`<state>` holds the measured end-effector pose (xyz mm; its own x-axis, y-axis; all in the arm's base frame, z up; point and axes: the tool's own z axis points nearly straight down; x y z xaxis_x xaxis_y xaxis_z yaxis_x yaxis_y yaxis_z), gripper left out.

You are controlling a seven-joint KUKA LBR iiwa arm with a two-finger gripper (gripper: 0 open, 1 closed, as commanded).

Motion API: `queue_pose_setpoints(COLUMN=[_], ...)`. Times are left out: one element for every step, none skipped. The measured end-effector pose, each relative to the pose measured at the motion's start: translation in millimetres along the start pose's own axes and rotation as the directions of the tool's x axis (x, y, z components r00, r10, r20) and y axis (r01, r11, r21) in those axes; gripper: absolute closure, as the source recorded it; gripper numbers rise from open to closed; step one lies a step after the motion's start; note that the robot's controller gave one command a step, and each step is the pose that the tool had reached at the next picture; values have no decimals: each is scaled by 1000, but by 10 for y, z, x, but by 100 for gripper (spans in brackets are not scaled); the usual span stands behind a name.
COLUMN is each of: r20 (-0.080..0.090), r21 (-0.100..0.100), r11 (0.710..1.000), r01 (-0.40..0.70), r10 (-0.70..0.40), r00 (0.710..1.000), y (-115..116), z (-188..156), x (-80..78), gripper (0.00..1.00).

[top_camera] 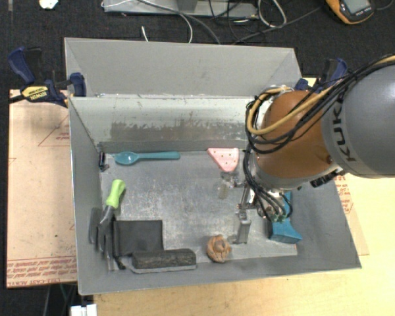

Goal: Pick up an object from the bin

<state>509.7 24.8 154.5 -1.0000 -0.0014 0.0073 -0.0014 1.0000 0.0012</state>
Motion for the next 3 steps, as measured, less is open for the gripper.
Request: queue_pose_setpoints(r20=[8,9,10], r21=[0,1,5], r11=[1000,986,907], r01=[-1,167,420], r10=[1,-167,-420], r00=[1000,986,907], y=[-1,576,1034], z=[-36,443,524], x=[-19,51,169], gripper=[0,0,0])
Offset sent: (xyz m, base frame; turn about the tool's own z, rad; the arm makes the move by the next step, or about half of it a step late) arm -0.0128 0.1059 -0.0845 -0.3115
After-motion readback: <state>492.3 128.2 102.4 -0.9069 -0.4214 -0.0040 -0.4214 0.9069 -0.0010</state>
